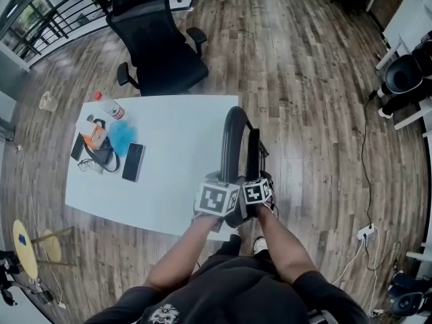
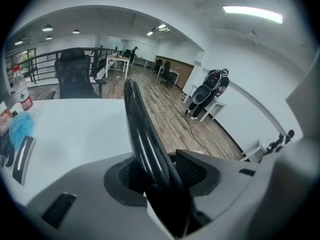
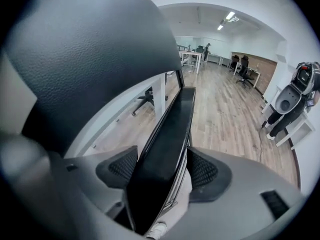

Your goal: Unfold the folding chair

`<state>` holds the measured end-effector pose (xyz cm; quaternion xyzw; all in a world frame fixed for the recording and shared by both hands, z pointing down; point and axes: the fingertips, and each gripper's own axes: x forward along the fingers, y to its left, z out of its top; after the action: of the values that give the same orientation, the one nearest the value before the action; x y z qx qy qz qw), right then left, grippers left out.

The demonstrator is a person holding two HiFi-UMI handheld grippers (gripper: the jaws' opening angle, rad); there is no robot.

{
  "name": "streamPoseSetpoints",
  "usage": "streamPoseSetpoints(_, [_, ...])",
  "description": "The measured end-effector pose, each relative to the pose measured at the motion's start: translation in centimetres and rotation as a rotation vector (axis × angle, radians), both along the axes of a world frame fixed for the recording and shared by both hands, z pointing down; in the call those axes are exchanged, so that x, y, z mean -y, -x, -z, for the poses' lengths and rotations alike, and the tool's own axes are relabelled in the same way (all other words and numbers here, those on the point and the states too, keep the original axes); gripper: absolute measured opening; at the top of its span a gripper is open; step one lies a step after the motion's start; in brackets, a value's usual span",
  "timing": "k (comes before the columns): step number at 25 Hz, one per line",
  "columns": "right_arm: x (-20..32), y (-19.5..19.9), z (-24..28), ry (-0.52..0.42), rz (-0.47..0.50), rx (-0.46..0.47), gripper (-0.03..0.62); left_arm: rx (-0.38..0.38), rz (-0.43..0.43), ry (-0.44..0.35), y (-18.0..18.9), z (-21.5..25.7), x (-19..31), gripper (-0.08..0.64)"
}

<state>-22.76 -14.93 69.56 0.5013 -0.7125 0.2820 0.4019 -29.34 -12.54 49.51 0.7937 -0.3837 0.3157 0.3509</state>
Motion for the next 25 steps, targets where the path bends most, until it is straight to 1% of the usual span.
streamPoseSetpoints(3, [0.1,-1.5,0.5,-0.015,-0.034,0.031,0.307,-0.005,-0.003,-0.009,0.1,0.3,0.3,0.176])
streamPoseSetpoints(6, [-0.1,-3.6,0.6,-0.038,-0.052,0.047,0.307,-0.007,-0.025,-0.020,-0.4,0.2,0.3,0.178])
streamPoseSetpoints(8, [-0.5,-5.8,0.7,-0.045,-0.070,0.058,0.307,-0.001,-0.038,-0.021,-0.9,0.1,0.1,0.178])
streamPoseSetpoints(11, [-1.0,-10.0,0.9,-0.062,-0.093,0.090,0.307,0.018,-0.055,-0.008,-1.7,-0.4,-0.2,0.178])
streamPoseSetpoints(13, [-1.2,-12.8,0.7,-0.061,-0.112,0.143,0.307,0.042,-0.069,0.012,-2.1,-1.2,-0.3,0.178])
streamPoseSetpoints(15, [-1.4,-15.6,0.2,-0.042,-0.135,0.216,0.305,0.070,-0.071,0.046,-2.6,-2.5,-0.6,0.178])
streamPoseSetpoints(18, [-1.7,-20.1,-0.7,-0.013,-0.153,0.316,0.305,0.105,-0.058,0.083,-3.7,-4.2,-0.9,0.178])
streamPoseSetpoints(19, [-1.9,-21.6,-1.1,0.002,-0.159,0.349,0.307,0.106,-0.046,0.095,-4.3,-4.6,-0.9,0.178])
streamPoseSetpoints(20, [-1.9,-23.2,-1.6,0.019,-0.164,0.377,0.313,0.095,-0.025,0.110,-4.9,-5.0,-0.8,0.180])
streamPoseSetpoints(22, [-1.9,-26.4,-3.0,0.056,-0.172,0.426,0.350,0.065,0.035,0.137,-6.2,-6.0,-0.4,0.222])
streamPoseSetpoints(23, [-2.0,-27.8,-3.8,0.075,-0.185,0.459,0.372,0.074,0.053,0.149,-6.5,-6.6,-0.3,0.225])
streamPoseSetpoints(24, [-2.1,-29.1,-4.7,0.092,-0.203,0.496,0.387,0.098,0.059,0.163,-6.7,-7.3,-0.4,0.225])
streamPoseSetpoints(25, [-2.2,-30.4,-5.4,0.105,-0.218,0.530,0.388,0.127,0.057,0.176,-7.0,-7.9,-0.5,0.225])
